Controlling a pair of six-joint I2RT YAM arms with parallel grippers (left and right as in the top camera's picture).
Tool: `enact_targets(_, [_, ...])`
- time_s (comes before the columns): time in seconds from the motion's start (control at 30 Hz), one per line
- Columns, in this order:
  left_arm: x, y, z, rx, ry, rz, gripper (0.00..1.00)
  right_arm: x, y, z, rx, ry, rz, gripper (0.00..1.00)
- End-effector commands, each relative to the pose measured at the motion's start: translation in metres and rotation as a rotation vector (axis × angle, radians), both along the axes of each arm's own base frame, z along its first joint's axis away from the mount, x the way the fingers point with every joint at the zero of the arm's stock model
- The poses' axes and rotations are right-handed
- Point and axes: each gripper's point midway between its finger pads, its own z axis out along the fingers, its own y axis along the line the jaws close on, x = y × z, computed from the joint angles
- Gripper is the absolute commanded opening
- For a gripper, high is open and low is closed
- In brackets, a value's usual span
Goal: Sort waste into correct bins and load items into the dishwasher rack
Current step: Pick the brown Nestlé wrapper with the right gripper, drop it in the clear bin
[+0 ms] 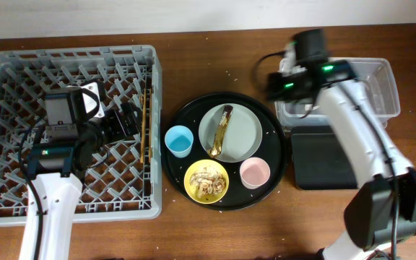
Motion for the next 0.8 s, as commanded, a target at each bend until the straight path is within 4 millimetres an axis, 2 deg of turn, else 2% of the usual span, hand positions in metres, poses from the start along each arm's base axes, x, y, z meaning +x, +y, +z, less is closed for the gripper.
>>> enact_targets(0.0, [0.003,-0.003,0.008,-0.004,-0.021,-0.018,0.99,-0.037,0.079,-0.015,0.031,0.075,0.062,0.61])
enact_targets(0.03, [0.003,-0.003,0.008,-0.004,-0.021,-0.018,0.99,-0.043,0.085,-0.040,-0.043,0.109,-0.035,0.60])
enact_targets(0.07, [0.003,-0.003,0.008,-0.004,-0.021,-0.018,0.99,-0.044,0.087,-0.056,-0.090,0.117,-0.088,0.58])
enact_targets(0.13, [0.003,-0.003,0.008,-0.004,-0.020,-0.018,0.99,-0.034,0.097,-0.090,-0.126,0.122,-0.115,0.57])
enact_targets(0.23, [0.002,-0.003,0.007,-0.005,-0.017,-0.018,0.99,-0.025,0.112,-0.124,-0.086,0.151,-0.095,0.54])
enact_targets(0.37, [0.002,-0.003,0.007,-0.005,-0.017,-0.018,0.99,-0.029,0.109,-0.150,-0.118,0.201,-0.097,0.43])
enact_targets(0.4, [0.002,-0.003,0.007,-0.005,-0.017,-0.018,0.99,-0.030,0.108,-0.152,-0.120,0.206,-0.097,0.37])
enact_targets(0.43, [0.002,-0.003,0.007,-0.005,-0.017,-0.018,0.99,-0.030,0.108,-0.154,-0.124,0.211,-0.097,0.25])
enact_targets(0.47, [0.002,-0.003,0.007,-0.005,-0.017,-0.018,0.99,-0.033,0.108,-0.154,-0.122,0.224,-0.094,0.04])
enact_targets(0.53, [0.003,-0.003,0.007,-0.005,-0.016,-0.018,0.99,-0.025,0.106,-0.127,-0.104,0.182,-0.075,0.04])
enact_targets(0.6, [0.003,-0.003,0.007,-0.005,-0.016,-0.018,0.99,-0.008,0.100,-0.077,-0.055,0.096,-0.087,0.04])
enact_targets(0.63, [0.003,-0.003,0.007,-0.005,-0.016,-0.018,0.99,0.002,0.088,-0.040,-0.018,0.031,-0.112,0.04])
enact_targets(0.67, [0.003,-0.003,0.007,-0.005,-0.016,-0.018,0.99,0.010,0.074,-0.014,0.008,-0.017,-0.146,0.04])
enact_targets(0.7, [0.003,-0.003,0.007,-0.005,-0.016,-0.018,0.99,0.017,0.050,0.015,0.036,-0.074,-0.199,0.04])
enact_targets(0.73, [0.003,-0.003,0.007,-0.005,-0.016,-0.018,0.99,0.022,0.029,0.031,0.050,-0.108,-0.245,0.04])
enact_targets(0.77, [0.003,-0.003,0.007,-0.005,-0.016,-0.018,0.99,0.027,-0.001,0.041,0.057,-0.127,-0.314,0.04])
